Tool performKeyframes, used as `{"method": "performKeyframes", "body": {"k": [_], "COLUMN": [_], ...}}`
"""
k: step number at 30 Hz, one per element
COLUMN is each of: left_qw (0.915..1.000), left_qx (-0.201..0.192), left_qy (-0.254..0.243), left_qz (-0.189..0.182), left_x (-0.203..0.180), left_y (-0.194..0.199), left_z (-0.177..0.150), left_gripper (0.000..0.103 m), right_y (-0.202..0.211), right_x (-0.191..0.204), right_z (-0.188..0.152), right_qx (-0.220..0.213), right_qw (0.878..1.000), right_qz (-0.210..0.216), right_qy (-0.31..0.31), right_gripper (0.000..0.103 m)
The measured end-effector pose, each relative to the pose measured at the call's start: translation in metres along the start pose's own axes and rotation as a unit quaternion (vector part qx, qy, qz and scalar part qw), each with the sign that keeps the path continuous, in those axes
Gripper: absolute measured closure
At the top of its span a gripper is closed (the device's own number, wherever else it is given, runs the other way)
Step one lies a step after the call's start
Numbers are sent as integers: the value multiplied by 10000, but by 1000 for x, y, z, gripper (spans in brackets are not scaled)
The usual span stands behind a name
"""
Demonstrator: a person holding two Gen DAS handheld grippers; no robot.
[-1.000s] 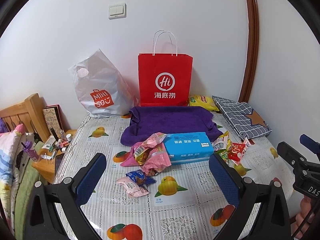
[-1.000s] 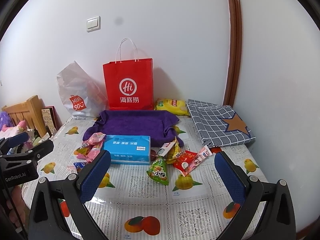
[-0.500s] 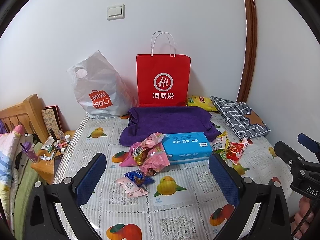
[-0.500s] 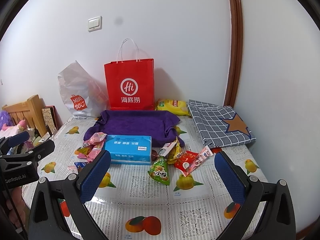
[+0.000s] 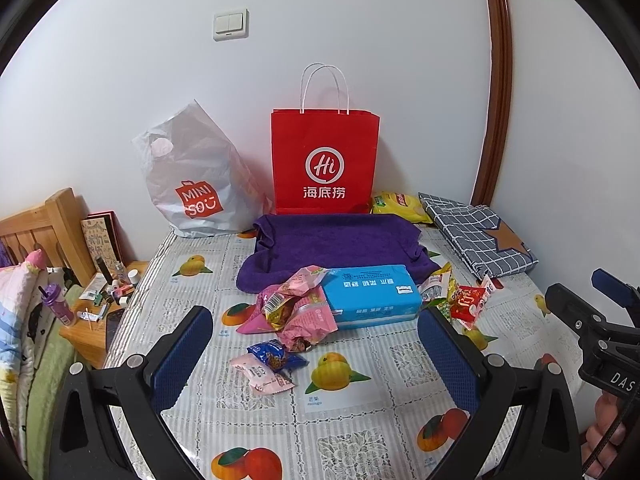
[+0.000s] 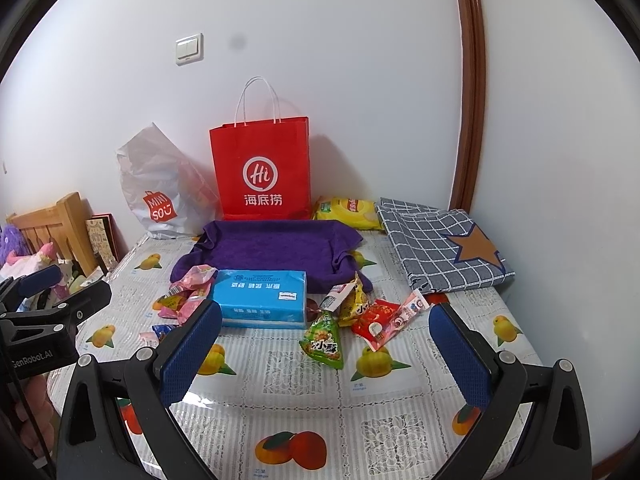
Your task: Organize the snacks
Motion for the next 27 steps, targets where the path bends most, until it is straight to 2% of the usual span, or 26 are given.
{"method": "performKeyframes", "body": {"k": [16,27], "left_qw": [10000,9990], "left_qx": [27,333], "left_qy": [-93,-252], "left_qz": [21,158], "left_x": [-1,-2], "left_y": [-1,-39], "left_z": [-2,-8], "left_gripper": [0,0], "right_y": [-3,-39], "right_x": [0,-16], "right_z": [-3,-15], "right_qx": [23,210], "right_qw": [10000,9997], "right_qz": [-34,-113], "right_qy": [31,34], "right_gripper": [0,0]}}
Point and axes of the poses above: each gripper's, at about its wrist camera, not at the fingertips, and y roughly against the way its jaws point, x to its left, z to its top, the point moved 7 cm from there along -y, roughly the way its jaws point
